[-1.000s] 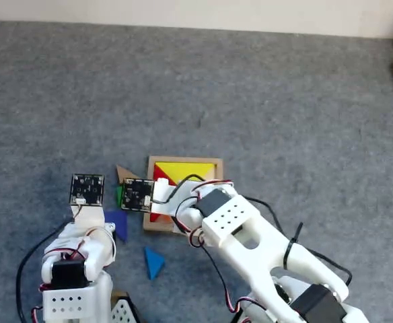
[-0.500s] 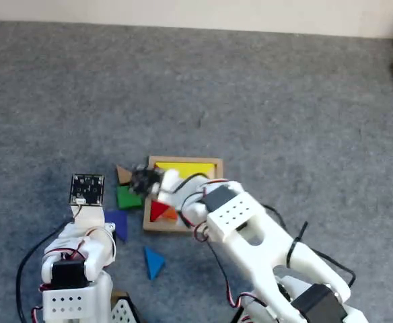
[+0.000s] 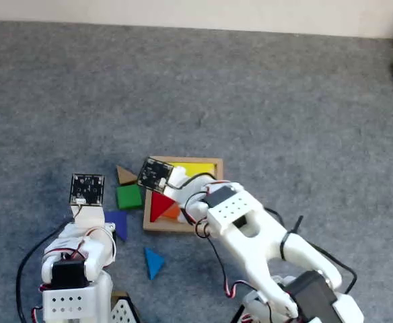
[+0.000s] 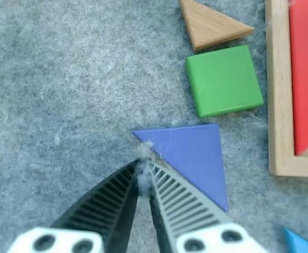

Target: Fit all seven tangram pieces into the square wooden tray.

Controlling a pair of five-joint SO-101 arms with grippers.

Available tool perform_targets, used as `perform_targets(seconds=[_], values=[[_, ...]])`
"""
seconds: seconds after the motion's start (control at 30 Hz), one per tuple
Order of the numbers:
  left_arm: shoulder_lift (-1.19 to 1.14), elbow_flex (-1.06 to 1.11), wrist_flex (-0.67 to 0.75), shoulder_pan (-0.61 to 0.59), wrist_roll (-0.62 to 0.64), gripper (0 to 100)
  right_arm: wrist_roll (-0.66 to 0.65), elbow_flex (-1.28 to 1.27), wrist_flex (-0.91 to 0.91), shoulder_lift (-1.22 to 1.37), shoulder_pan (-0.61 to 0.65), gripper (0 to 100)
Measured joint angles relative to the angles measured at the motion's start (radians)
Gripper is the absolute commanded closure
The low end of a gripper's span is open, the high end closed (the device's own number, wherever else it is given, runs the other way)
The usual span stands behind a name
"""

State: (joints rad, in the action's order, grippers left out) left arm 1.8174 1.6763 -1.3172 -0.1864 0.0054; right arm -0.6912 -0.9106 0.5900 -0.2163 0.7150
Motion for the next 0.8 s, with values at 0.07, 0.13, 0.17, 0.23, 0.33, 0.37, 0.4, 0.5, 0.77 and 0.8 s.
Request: perform_targets(seconds=[0.07, 0.13, 0.17, 0.23, 0.33, 0.37, 0.4, 0.5, 0.77, 0.8], values=[[0.0, 0.0, 0.0, 0.0, 0.0, 100, 0.0, 0.012, -0.014, 0.035, 0.018, 99.1], [0.0, 0.0, 0.0, 0.0, 0.0, 100, 0.003, 0.014, -0.015, 0.043, 0.041, 99.1], [0.0, 0.0, 0.0, 0.0, 0.0, 100, 0.003, 0.014, -0.015, 0.043, 0.054, 99.1], [0.0, 0.0, 0.0, 0.0, 0.0, 100, 0.003, 0.014, -0.015, 0.043, 0.083, 99.1], [0.0, 0.0, 0.0, 0.0, 0.0, 100, 0.003, 0.012, -0.015, 0.032, 0.13, 99.1], [0.0, 0.0, 0.0, 0.0, 0.0, 100, 0.003, 0.011, -0.015, 0.028, 0.149, 99.1], [0.0, 0.0, 0.0, 0.0, 0.0, 100, 0.003, 0.006, -0.015, 0.023, 0.163, 99.1], [0.0, 0.0, 0.0, 0.0, 0.0, 100, 0.003, 0.0, -0.015, -0.003, 0.189, 99.1], [0.0, 0.0, 0.0, 0.0, 0.0, 100, 0.086, -0.018, -0.006, -0.155, 0.204, 99.1], [0.0, 0.0, 0.0, 0.0, 0.0, 100, 0.091, -0.04, -0.006, -0.184, 0.204, 99.1]])
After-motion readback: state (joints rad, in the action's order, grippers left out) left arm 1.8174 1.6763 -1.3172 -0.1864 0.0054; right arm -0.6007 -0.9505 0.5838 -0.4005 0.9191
